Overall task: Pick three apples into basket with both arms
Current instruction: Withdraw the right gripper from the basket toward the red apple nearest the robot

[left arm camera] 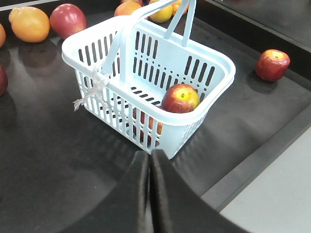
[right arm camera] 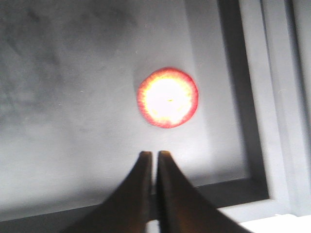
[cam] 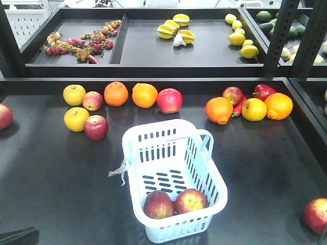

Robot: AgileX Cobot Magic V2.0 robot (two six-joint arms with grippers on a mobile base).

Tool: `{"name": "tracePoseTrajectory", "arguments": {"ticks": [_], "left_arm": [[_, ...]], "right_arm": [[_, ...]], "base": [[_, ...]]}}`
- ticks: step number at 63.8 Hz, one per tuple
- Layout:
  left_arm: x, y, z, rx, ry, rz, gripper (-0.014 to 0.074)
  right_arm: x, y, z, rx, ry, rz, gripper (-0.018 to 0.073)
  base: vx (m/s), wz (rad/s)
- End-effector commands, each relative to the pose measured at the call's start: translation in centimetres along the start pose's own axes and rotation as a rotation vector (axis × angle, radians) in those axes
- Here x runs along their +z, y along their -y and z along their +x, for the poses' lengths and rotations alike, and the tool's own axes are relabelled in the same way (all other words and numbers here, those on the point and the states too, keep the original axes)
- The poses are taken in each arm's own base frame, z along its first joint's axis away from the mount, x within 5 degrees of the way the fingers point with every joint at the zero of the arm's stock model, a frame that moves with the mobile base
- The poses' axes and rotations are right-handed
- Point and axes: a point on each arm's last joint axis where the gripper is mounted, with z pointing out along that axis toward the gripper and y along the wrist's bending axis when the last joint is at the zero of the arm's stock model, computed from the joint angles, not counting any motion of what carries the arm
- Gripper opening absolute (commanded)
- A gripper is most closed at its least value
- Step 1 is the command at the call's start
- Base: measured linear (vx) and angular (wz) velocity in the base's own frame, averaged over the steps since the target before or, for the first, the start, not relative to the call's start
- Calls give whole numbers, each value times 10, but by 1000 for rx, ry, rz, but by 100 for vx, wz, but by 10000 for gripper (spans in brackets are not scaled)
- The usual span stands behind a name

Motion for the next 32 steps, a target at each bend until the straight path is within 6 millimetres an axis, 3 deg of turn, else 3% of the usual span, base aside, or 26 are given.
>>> {"name": "tracePoseTrajectory", "arguments": {"ticks": [1, 14, 18, 32], "left_arm": [[-3, 0, -13, -22, 76, -7, -8], [-3, 0, -13, -22, 76, -7, -8], [-3, 0, -13, -22, 76, -7, -8], [-3, 0, -13, -22, 76, -7, -8]], "right_arm": [[-2, 0, -8, -27, 45, -26, 242], [25, 7, -13, -19, -52, -13, 652], [35, 9, -15, -15, -77, -17, 732], [63, 16, -22, 7, -112, 2, 714]], "base": [[0, 0], [0, 0], [0, 0], [0, 0]]}}
